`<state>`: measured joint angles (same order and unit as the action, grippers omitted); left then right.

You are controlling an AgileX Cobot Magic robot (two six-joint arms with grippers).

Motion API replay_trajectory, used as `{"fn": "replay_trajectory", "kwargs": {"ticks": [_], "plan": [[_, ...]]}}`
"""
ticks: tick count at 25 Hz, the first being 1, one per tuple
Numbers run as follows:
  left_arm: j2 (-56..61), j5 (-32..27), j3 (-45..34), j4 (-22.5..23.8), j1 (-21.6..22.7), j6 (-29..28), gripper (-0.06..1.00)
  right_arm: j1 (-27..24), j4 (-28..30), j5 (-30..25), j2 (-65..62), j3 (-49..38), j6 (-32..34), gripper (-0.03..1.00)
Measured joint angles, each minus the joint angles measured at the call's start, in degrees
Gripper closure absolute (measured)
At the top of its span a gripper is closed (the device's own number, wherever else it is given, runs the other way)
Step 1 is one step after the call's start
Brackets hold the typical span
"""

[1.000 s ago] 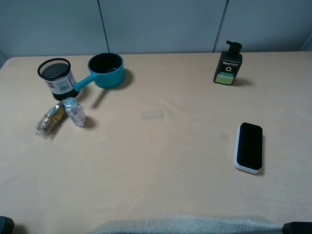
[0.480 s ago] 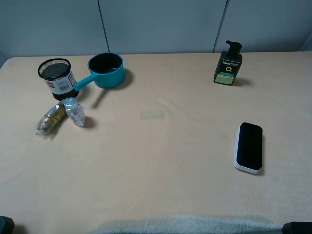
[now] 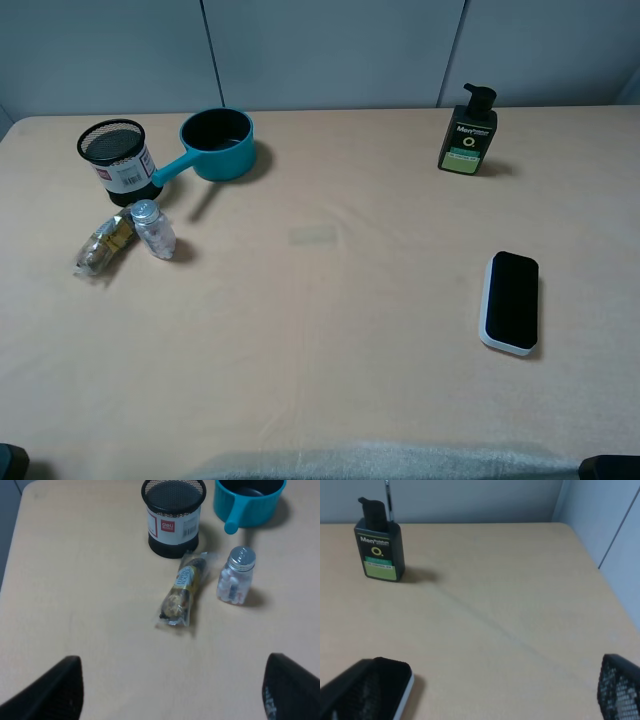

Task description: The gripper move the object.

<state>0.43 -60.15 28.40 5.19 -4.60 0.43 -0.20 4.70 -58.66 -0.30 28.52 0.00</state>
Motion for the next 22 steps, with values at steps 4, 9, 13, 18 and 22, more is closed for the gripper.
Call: {"fn": "replay_trajectory", "kwargs": {"ticks": [4, 9, 13, 18, 22], "plan": [[0.00, 0.00, 0.00, 0.00, 0.00, 0.00, 0.15, 0.00, 0.00, 0.00, 0.00, 0.00, 0.00, 0.31], [0.00, 0.00, 0.00, 0.00, 0.00, 0.00, 0.15, 0.00, 0.00, 0.00, 0.00, 0.00, 0.00, 0.31], [0.00, 0.00, 0.00, 0.00, 0.00, 0.00, 0.15, 0.00, 0.00, 0.00, 0.00, 0.00, 0.00, 0.31], [0.00, 0.00, 0.00, 0.00, 0.00, 0.00, 0.15, 0.00, 0.00, 0.00, 0.00, 0.00, 0.00, 0.31], [0.00, 0.00, 0.00, 0.00, 0.00, 0.00, 0.15, 0.00, 0.00, 0.00, 0.00, 0.00, 0.00, 0.31]]}}
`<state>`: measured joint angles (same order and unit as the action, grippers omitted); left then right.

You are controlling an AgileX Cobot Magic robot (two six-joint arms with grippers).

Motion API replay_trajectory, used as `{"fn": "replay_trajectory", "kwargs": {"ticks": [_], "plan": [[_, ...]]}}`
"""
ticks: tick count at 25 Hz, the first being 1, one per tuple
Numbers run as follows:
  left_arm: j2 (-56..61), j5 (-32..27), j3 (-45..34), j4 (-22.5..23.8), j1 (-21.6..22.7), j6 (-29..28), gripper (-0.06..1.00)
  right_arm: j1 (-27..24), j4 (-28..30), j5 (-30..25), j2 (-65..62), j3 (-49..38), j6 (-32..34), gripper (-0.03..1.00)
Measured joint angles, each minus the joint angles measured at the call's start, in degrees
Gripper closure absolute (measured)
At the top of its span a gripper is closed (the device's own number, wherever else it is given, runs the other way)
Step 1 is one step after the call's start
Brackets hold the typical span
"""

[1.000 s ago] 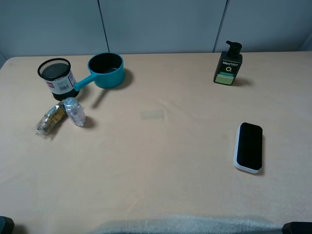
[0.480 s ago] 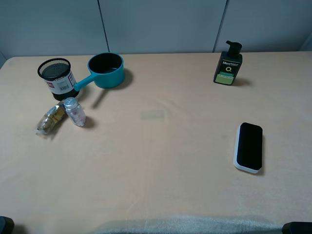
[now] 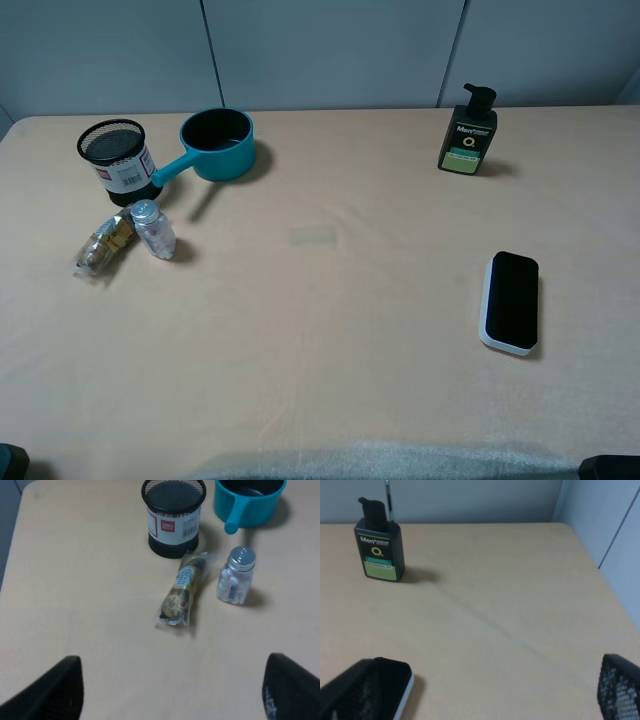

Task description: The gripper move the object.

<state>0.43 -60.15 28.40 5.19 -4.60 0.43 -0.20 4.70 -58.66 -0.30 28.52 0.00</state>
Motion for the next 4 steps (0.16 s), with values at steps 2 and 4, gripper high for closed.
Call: {"fn": "replay_trajectory", "kwargs": {"ticks": [2, 4], "plan": [[0.00, 0.00, 0.00, 0.00, 0.00, 0.00, 0.15, 0.00, 0.00, 0.00, 0.00, 0.00, 0.00, 0.31], [0.00, 0.00, 0.00, 0.00, 0.00, 0.00, 0.15, 0.00, 0.00, 0.00, 0.00, 0.00, 0.00, 0.31]]}}
